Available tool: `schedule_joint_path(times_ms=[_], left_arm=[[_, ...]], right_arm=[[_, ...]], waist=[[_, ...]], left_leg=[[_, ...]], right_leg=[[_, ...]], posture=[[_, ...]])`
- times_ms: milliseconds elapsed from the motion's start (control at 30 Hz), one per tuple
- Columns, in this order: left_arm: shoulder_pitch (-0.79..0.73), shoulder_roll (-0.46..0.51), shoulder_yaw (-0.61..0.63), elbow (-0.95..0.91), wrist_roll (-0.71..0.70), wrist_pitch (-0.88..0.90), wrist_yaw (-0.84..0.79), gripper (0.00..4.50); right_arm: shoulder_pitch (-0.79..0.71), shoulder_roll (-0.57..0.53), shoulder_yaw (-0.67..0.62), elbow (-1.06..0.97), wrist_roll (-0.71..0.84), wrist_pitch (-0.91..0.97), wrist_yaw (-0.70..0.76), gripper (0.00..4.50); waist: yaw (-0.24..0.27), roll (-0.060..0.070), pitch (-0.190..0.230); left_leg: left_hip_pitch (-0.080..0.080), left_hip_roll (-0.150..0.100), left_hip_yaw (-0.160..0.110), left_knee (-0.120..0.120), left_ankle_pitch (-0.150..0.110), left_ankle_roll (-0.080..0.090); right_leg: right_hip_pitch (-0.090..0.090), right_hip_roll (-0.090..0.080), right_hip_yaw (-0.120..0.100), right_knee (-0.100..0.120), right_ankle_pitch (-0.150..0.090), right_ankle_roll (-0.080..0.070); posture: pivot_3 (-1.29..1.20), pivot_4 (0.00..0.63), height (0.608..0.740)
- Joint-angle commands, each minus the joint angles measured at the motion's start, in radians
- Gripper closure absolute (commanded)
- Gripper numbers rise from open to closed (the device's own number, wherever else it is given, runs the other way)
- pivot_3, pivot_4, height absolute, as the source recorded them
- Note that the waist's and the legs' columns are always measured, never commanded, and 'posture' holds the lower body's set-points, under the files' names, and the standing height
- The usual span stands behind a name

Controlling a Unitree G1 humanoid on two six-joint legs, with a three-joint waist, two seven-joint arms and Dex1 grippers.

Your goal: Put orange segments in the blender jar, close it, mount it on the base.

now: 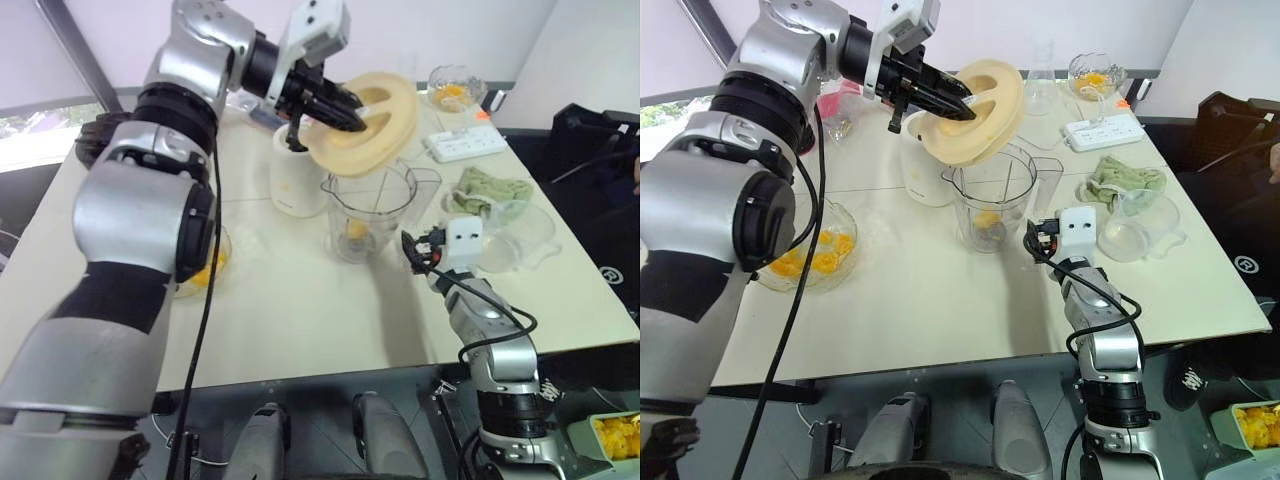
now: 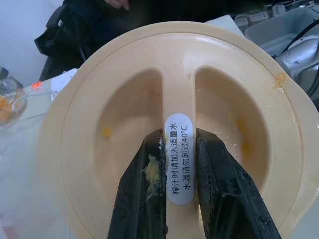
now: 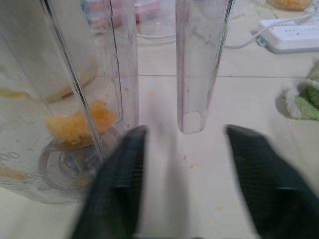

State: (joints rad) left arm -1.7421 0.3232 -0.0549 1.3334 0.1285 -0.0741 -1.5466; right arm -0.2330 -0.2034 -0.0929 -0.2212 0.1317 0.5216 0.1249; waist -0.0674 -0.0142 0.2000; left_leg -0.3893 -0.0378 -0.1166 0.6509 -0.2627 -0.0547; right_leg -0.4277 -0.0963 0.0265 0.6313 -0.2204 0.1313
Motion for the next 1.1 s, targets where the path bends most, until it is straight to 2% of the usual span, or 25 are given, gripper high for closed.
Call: schedule_joint_path(times_ms=[33, 233, 433, 833, 933, 1067, 1100], left_arm=[[-0.016, 0.009, 0.022, -0.038, -0.027, -0.003, 0.0, 4.24], [-0.014, 0.009, 0.02, -0.04, -0.031, -0.004, -0.005, 4.24], [-0.013, 0.016, 0.019, -0.043, -0.032, -0.002, -0.007, 4.24], [-0.001, 0.033, 0.021, -0.059, -0.039, 0.005, -0.027, 4.24], [0.003, 0.034, 0.021, -0.063, -0.041, 0.005, -0.026, 4.24], [0.006, 0.036, 0.02, -0.065, -0.042, 0.008, -0.027, 4.24], [0.008, 0.036, 0.018, -0.064, -0.042, 0.01, -0.031, 4.24]], right_arm=[[-0.036, -0.008, -0.015, -0.035, -0.005, -0.009, -0.012, 0.61], [-0.11, -0.011, -0.022, 0.03, -0.003, -0.027, -0.014, 0.61], [-0.218, -0.006, -0.02, 0.213, -0.02, -0.111, -0.016, 0.61], [-0.336, -0.015, -0.029, 0.464, -0.031, -0.253, -0.014, 0.61], [-0.347, -0.018, -0.03, 0.492, -0.034, -0.278, -0.009, 1.45], [-0.352, -0.016, -0.03, 0.5, -0.032, -0.281, -0.008, 3.39], [-0.348, -0.014, -0.031, 0.495, -0.029, -0.276, -0.008, 3.39]], waist=[[0.0, 0.0, 0.0], [0.0, 0.0, 0.0], [-0.002, 0.0, 0.0], [-0.003, 0.0, 0.0], [-0.003, 0.0, 0.0], [-0.002, 0.0, 0.0], [-0.002, 0.0, 0.0]], left_leg=[[0.0, 0.0, 0.0, 0.0, 0.0, 0.0], [0.0, 0.0, 0.0, 0.0, 0.0, 0.0], [0.0, 0.0, 0.0, 0.0, 0.0, 0.0], [0.0, 0.0, 0.0, 0.0, 0.0, 0.0], [0.0, 0.0, 0.0, 0.0, 0.0, 0.0], [0.0, 0.0, 0.0, 0.0, 0.0, 0.0], [0.0, 0.0, 0.0, 0.0, 0.0, 0.0]], right_leg=[[0.0, 0.0, 0.0, 0.0, 0.0, 0.0], [0.0, 0.0, 0.0, 0.0, 0.0, 0.0], [0.0, 0.0, 0.0, 0.0, 0.0, 0.0], [-0.001, 0.0, 0.0, 0.001, 0.0, 0.0], [-0.001, 0.0, 0.0, 0.001, 0.0, 0.0], [-0.001, 0.0, 0.0, 0.001, 0.0, 0.0], [-0.001, 0.0, 0.0, 0.001, 0.0, 0.0]], posture=[[0.0, 0.15, 0.74], [0.0, 0.15, 0.74], [0.0, 0.15, 0.74], [0.0, 0.15, 0.74], [0.0, 0.15, 0.74], [0.0, 0.15, 0.74], [0.0, 0.15, 0.74]])
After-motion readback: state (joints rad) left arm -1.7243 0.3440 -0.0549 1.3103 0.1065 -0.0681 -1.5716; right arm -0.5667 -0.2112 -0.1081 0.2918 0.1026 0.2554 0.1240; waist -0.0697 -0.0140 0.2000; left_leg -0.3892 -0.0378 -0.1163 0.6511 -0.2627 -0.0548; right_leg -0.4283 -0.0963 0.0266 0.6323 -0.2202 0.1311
